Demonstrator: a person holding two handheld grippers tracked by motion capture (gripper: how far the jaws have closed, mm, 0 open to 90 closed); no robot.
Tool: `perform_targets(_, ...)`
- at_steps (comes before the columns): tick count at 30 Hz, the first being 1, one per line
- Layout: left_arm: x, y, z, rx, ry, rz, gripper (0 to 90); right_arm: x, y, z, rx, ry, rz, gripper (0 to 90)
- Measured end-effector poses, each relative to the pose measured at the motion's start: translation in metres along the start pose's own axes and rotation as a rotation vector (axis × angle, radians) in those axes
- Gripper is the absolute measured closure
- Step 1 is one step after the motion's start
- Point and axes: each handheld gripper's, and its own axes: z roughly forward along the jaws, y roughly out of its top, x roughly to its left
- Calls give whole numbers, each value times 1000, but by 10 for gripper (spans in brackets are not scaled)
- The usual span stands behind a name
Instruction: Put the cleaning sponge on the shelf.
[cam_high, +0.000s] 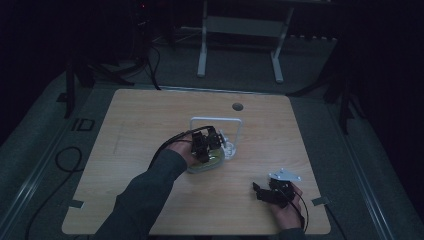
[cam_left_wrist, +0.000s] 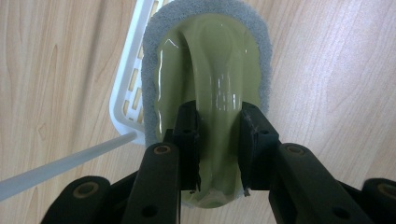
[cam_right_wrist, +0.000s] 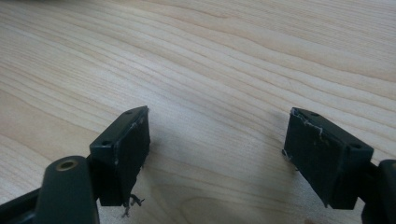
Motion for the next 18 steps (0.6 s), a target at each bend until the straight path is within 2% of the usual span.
perform_targets(11, 4, 3, 2, -6, 16, 7, 717, 0, 0, 0, 0, 0, 0, 219)
perform_targets(18, 5, 11, 1, -7, 23, 42, 717, 0, 0, 0, 0, -1, 0, 218)
